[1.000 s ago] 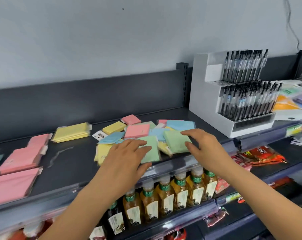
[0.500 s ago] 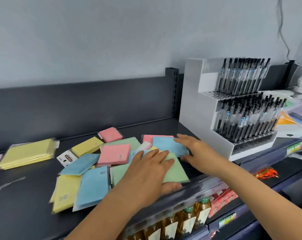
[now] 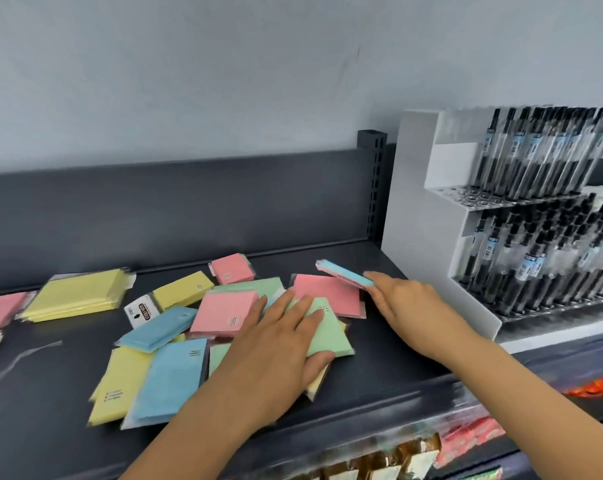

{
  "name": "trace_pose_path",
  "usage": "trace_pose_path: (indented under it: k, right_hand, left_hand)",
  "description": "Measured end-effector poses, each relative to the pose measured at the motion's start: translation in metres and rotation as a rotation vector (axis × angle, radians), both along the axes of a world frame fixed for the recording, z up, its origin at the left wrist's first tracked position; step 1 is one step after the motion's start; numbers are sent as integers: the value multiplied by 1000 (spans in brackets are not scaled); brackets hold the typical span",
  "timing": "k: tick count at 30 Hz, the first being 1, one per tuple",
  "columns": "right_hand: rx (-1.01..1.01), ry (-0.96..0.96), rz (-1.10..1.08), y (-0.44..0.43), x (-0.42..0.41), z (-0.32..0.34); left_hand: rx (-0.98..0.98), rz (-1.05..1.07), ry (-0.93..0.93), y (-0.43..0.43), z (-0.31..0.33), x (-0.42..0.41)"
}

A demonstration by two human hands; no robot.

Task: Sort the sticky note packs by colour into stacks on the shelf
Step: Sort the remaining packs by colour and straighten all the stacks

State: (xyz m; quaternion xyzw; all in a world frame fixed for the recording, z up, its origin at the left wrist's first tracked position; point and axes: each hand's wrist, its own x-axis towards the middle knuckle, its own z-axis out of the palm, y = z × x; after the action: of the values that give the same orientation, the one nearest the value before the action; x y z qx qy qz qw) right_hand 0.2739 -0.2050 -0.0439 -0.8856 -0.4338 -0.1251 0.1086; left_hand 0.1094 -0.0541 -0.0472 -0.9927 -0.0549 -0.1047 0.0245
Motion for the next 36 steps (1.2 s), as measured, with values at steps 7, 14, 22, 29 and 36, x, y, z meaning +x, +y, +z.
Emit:
trace_pose_path:
  k: [7,14,22,29,36]
  right_hand:
    - [173,26,7,2,4,-4]
    - [225,63,96,6,3,-12]
    - [245,76,109,7,4,-12]
    - [281,197,73,7,4,3]
    - [520,254,154,7,-4,21]
  left_hand:
    - [-32,97,-96,-12,-4,1]
    - [-77,137,-143,-19,-4,-2]
    - [-101,122,-137,-19,1,-8]
    - [12,102,31,-12,14,-7]
    - [80,62,123,-23,21,-2]
